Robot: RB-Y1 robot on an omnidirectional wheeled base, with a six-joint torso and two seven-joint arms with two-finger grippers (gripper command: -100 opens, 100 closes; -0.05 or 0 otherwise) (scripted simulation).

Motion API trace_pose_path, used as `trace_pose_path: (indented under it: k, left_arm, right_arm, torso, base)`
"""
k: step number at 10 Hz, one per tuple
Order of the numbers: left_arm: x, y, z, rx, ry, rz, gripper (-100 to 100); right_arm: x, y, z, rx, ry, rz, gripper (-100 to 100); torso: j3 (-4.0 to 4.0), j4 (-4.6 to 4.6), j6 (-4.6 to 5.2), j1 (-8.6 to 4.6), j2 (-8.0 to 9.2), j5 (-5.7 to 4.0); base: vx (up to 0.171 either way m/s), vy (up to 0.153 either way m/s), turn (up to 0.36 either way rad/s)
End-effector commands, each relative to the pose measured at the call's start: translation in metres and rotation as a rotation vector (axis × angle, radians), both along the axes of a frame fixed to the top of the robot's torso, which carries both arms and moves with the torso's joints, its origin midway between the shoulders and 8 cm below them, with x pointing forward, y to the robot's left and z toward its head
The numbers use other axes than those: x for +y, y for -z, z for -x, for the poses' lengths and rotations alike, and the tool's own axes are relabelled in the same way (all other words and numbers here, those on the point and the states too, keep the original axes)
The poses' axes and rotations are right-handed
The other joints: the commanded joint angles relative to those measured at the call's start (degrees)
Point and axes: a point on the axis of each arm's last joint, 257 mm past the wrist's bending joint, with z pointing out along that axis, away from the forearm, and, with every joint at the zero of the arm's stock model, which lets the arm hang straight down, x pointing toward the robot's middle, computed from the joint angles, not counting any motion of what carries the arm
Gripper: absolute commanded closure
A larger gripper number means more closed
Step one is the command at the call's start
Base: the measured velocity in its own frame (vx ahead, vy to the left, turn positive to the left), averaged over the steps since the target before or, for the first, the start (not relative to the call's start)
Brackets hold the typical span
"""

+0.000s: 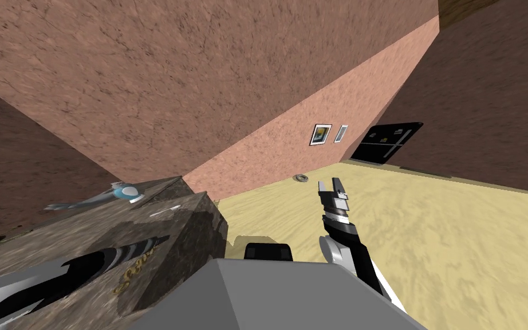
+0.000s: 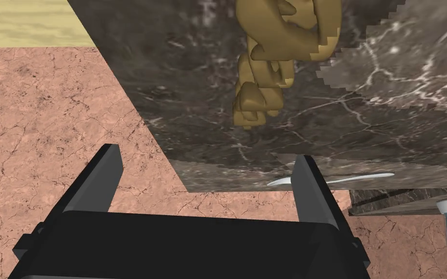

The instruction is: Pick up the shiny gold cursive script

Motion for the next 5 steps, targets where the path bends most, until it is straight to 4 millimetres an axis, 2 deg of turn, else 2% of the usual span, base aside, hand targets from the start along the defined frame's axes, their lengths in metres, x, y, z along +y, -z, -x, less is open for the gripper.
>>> trace_pose_path:
  k: [1,3,4,5]
  left_arm:
    - [-0.002,0.008,0.011,0.029,-0.001,0.000,-100]
    - [-0.007,0.016,0.025,0.060,-0.005,0.011,-100]
    - [-0.006,0.013,0.022,0.050,-0.004,0.009,-100]
    - [-0.007,0.014,0.023,0.052,-0.005,0.009,0]
  right_arm:
    - [0.000,0.000,0.000,0.000,0.000,0.000,0]
    - [0.000,0.000,0.000,0.000,0.000,0.000,0]
    - [0.000,0.000,0.000,0.000,0.000,0.000,0]
    - [0.000,0.000,0.000,0.000,0.000,0.000,0]
  torso:
    - [0.00,0.00,0.00,0.00,0.00,0.00]
    - [-0.10,-0.04,0.01,-0.13,-0.16,-0.03]
    - [-0.12,-0.05,0.00,-0.20,-0.20,-0.04]
    - [-0.17,-0.07,0.02,-0.28,-0.29,-0.07]
  base:
    - [-0.051,0.067,-0.011]
    - [-0.046,0.044,-0.019]
    - [-0.017,0.014,-0.001]
    - [0.000,0.000,0.000]
